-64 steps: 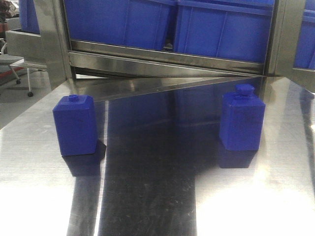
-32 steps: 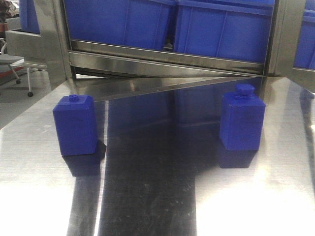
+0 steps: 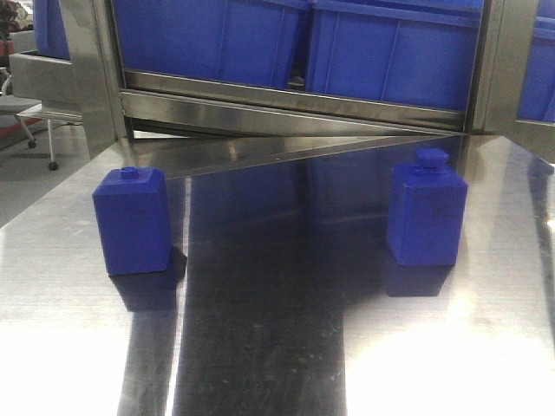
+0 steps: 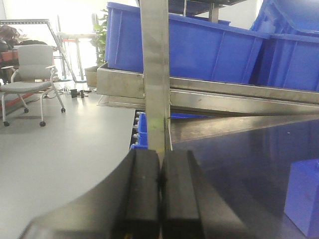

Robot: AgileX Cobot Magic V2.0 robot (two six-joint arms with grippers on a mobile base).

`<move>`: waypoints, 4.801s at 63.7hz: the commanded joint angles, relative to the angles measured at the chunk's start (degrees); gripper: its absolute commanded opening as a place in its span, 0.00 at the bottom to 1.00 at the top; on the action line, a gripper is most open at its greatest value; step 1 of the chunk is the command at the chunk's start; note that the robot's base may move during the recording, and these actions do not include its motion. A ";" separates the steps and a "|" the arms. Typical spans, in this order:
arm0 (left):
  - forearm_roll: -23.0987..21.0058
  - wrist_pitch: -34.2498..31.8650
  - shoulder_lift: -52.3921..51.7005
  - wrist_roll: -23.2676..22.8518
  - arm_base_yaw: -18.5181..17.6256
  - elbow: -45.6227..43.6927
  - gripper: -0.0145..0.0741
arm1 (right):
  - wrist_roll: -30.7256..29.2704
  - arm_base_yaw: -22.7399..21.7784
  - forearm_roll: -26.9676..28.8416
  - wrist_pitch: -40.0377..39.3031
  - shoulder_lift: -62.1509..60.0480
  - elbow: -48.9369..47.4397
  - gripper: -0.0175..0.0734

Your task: Pick and sort blue part to right shelf

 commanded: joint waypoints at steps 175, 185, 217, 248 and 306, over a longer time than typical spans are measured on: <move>-0.05 -4.66 -1.41 -0.61 -0.26 1.43 0.32 | 21.90 25.57 -2.41 51.50 89.98 -71.17 0.63; -0.05 -4.66 -1.41 -0.61 -0.26 1.43 0.32 | 14.74 23.94 -2.48 44.66 82.75 -64.74 0.63; -0.05 -4.66 -1.41 -0.61 -0.26 1.43 0.32 | -1.98 5.34 0.70 12.81 53.80 -34.79 0.63; -0.05 -4.66 -1.41 -0.61 -0.26 1.43 0.32 | -1.98 1.80 0.18 -6.59 28.69 -14.25 0.63; -0.05 -4.66 -1.41 -0.61 -0.26 1.43 0.32 | -1.98 1.80 -0.35 -5.30 4.31 -6.68 0.63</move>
